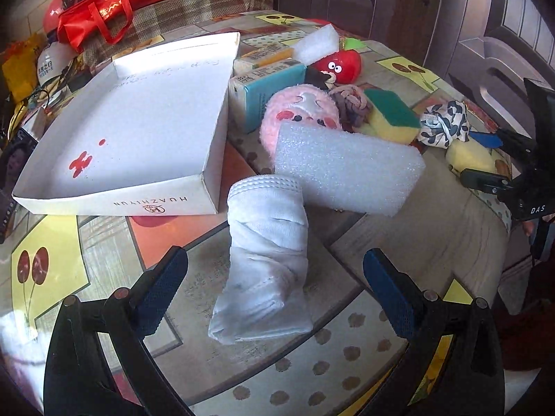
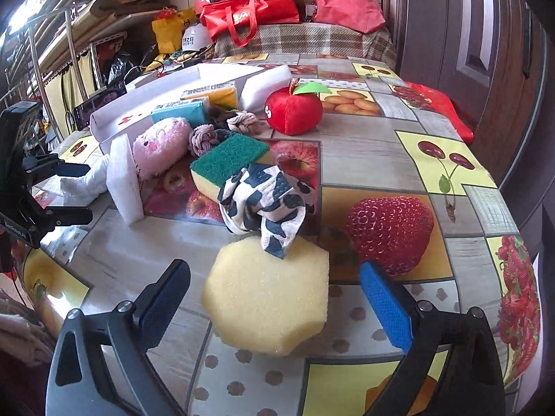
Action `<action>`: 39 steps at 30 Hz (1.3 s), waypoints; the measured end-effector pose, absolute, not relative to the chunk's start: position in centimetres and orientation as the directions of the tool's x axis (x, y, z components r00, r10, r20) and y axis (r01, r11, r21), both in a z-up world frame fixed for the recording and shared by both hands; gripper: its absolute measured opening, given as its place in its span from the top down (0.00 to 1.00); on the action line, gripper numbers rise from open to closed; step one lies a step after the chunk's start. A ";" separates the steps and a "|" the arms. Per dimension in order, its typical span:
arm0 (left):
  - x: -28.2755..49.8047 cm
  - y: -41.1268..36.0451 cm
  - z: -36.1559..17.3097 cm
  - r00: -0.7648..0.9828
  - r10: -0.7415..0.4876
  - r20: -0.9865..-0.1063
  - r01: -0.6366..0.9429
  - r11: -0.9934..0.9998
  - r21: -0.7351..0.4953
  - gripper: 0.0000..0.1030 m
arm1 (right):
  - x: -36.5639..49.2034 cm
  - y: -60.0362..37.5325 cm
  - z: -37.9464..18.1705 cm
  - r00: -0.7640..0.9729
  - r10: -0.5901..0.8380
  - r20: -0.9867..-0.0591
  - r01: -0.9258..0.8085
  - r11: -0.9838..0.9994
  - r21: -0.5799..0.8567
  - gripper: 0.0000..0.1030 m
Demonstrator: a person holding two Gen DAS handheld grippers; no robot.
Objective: Organize soft objects
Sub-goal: 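Move the left tool toward the white rolled cloth while the right tool approaches the yellow foam pad, then grasp the white rolled cloth with the left tool while the right tool grasps the yellow octagonal foam, then carry the white cloth into the white box and release while the right tool drops the yellow foam there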
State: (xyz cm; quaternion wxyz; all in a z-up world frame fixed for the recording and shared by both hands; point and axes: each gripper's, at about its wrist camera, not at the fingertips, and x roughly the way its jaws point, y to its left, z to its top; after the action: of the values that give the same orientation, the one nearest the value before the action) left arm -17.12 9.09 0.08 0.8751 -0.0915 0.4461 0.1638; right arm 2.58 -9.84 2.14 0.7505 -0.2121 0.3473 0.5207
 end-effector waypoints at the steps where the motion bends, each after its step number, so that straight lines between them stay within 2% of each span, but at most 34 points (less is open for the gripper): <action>1: -17.1 9.1 0.1 0.547 0.206 -0.811 -0.366 0.930 -0.011 0.01 | 2.5 -9.8 2.0 0.219 0.631 -0.744 -0.929 0.368 0.039 0.08; 3: -17.0 9.1 0.1 0.546 0.203 -0.813 -0.359 0.933 -0.008 0.03 | 2.1 -9.8 1.9 0.229 0.627 -0.745 -0.932 0.361 0.018 0.09; 5: -16.8 9.1 0.0 0.543 0.196 -0.816 -0.353 0.936 -0.010 0.12 | 1.7 -9.7 2.0 0.237 0.625 -0.744 -0.936 0.353 -0.001 0.18; 6: -16.8 9.0 -0.1 0.539 0.191 -0.820 -0.347 0.938 -0.009 0.19 | 1.6 -9.6 2.1 0.239 0.626 -0.742 -0.936 0.351 -0.006 0.26; 7: -16.8 8.9 -0.1 0.541 0.198 -0.817 -0.343 0.939 0.000 0.20 | 1.6 -9.7 2.2 0.236 0.628 -0.741 -0.938 0.348 -0.004 0.35; 8: -16.8 8.7 -0.1 0.543 0.197 -0.817 -0.335 0.942 0.004 0.21 | 1.6 -9.7 2.2 0.235 0.629 -0.741 -0.938 0.346 -0.004 0.39; 11: -16.8 8.3 0.1 0.556 0.176 -0.813 -0.298 0.955 0.003 0.36 | 1.5 -9.7 2.2 0.231 0.629 -0.742 -0.941 0.337 -0.008 0.40; 13: -16.9 8.1 0.3 0.570 0.164 -0.805 -0.274 0.962 0.002 0.64 | 1.5 -10.0 2.3 0.223 0.637 -0.738 -0.944 0.330 -0.001 0.43; 17: -17.6 8.0 0.8 0.591 0.182 -0.786 -0.273 0.962 0.018 0.63 | 2.0 -11.4 3.7 0.243 0.669 -0.703 -0.935 0.355 0.015 0.45; 21: -19.7 9.0 3.3 0.670 0.216 -0.711 -0.318 0.948 -0.011 0.64 | 2.8 -13.3 7.1 0.274 0.747 -0.606 -0.919 0.388 0.063 0.45; 23: -20.9 9.8 5.0 0.718 0.290 -0.633 -0.377 0.926 -0.003 0.63 | 2.8 -14.0 8.8 0.296 0.791 -0.535 -0.913 0.399 0.085 0.45; 26: -22.7 11.4 7.5 0.759 0.463 -0.459 -0.520 0.854 0.003 0.63 | 2.7 -14.2 10.7 0.329 0.857 -0.396 -0.899 0.413 0.148 0.45; 28: -23.3 12.6 8.4 0.724 0.595 -0.349 -0.627 0.778 0.027 0.63 | 2.5 -13.6 11.5 0.342 0.887 -0.311 -0.891 0.411 0.193 0.45; 30: -23.2 13.6 8.3 0.657 0.695 -0.291 -0.708 0.702 0.076 0.63 | 1.8 -12.6 12.0 0.354 0.907 -0.229 -0.891 0.401 0.210 0.45; 34: -21.8 15.6 6.5 0.555 0.769 -0.316 -0.778 0.615 0.129 0.63 | -0.1 -9.6 11.6 0.420 0.897 -0.141 -0.892 0.436 0.120 0.45; 39: -21.1 17.4 4.5 0.509 0.770 -0.386 -0.798 0.590 0.125 0.63 | -1.7 -6.1 9.8 0.399 0.903 -0.160 -0.906 0.415 0.081 0.45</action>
State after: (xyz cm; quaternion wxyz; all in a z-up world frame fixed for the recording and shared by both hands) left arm -21.12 17.38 4.53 0.8679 -0.0342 0.2045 0.4514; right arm -1.66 -6.08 9.84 0.8364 -0.0094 0.0895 0.5407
